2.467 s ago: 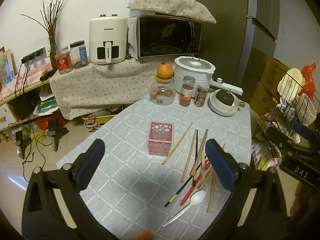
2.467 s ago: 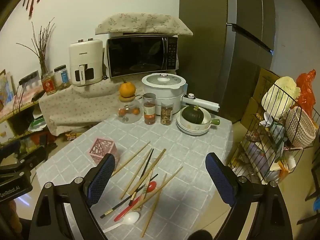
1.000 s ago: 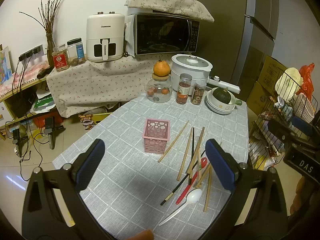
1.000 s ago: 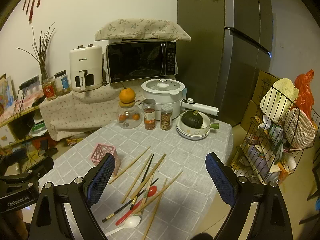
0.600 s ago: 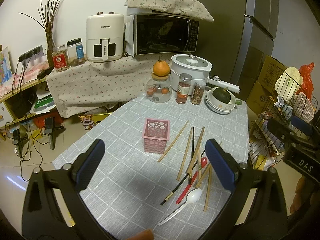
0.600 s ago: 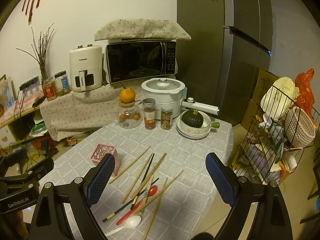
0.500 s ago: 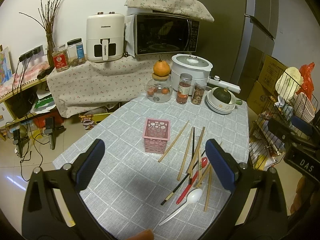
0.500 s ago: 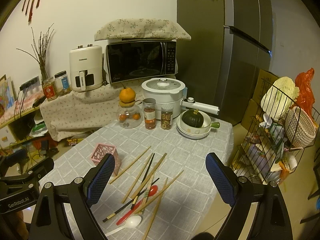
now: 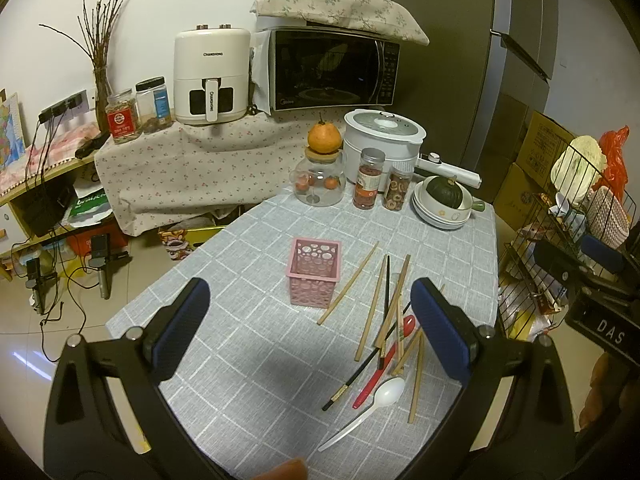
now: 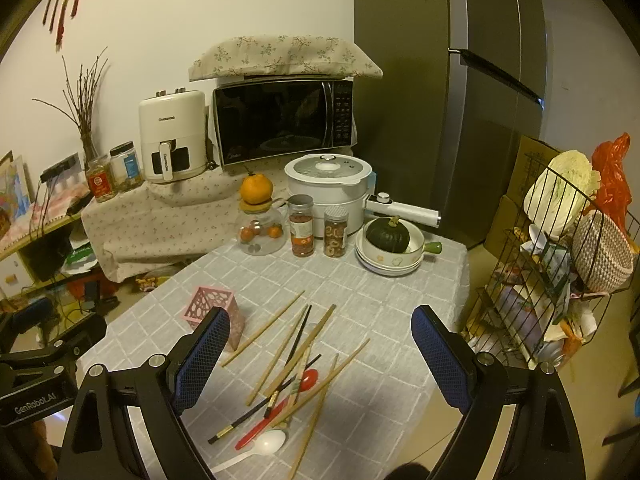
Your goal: Organize utensils
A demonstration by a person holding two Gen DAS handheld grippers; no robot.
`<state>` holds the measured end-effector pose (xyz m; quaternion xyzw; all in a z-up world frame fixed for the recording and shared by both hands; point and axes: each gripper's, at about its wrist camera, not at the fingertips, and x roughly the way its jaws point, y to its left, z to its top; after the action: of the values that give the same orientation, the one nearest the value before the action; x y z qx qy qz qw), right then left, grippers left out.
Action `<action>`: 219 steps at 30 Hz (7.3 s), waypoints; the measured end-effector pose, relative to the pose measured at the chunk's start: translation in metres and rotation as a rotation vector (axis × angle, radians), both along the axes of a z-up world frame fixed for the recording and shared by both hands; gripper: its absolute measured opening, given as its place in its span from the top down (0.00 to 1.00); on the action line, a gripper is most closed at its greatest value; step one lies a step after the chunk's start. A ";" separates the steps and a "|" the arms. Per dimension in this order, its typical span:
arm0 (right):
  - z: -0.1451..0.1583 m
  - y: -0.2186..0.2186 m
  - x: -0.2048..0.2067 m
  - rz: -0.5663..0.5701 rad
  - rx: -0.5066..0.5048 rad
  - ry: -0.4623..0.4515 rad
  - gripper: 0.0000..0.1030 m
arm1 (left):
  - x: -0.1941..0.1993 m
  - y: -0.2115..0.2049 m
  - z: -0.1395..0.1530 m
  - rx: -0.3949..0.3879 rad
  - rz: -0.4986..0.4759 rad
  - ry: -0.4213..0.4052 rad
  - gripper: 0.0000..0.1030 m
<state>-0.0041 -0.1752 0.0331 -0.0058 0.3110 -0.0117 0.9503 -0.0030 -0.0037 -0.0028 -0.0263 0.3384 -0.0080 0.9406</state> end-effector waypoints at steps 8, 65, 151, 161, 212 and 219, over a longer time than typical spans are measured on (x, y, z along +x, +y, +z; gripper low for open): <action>-0.004 0.000 0.001 0.001 0.012 0.015 0.09 | 0.000 0.001 0.000 0.002 -0.001 0.000 0.03; -0.208 -0.172 0.140 -0.226 0.204 0.770 0.00 | 0.263 -0.169 -0.202 -0.039 -0.431 0.613 0.79; 0.001 -0.014 0.114 0.113 0.337 0.008 0.95 | 0.078 0.033 0.016 -0.032 -0.275 -0.125 0.95; -0.002 0.008 0.135 0.152 0.402 0.003 0.95 | 0.124 0.032 -0.023 -0.021 -0.248 0.019 0.95; -0.095 0.072 0.266 0.211 0.309 0.531 0.94 | 0.173 0.051 -0.054 -0.188 -0.160 0.100 0.70; -0.083 0.058 0.259 0.184 0.388 0.491 0.72 | 0.170 0.051 -0.058 -0.148 -0.143 0.126 0.44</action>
<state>0.2549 -0.1168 -0.0498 0.1449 0.5255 0.1353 0.8274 0.1673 0.0469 -0.0605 -0.0720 0.3964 -0.0983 0.9100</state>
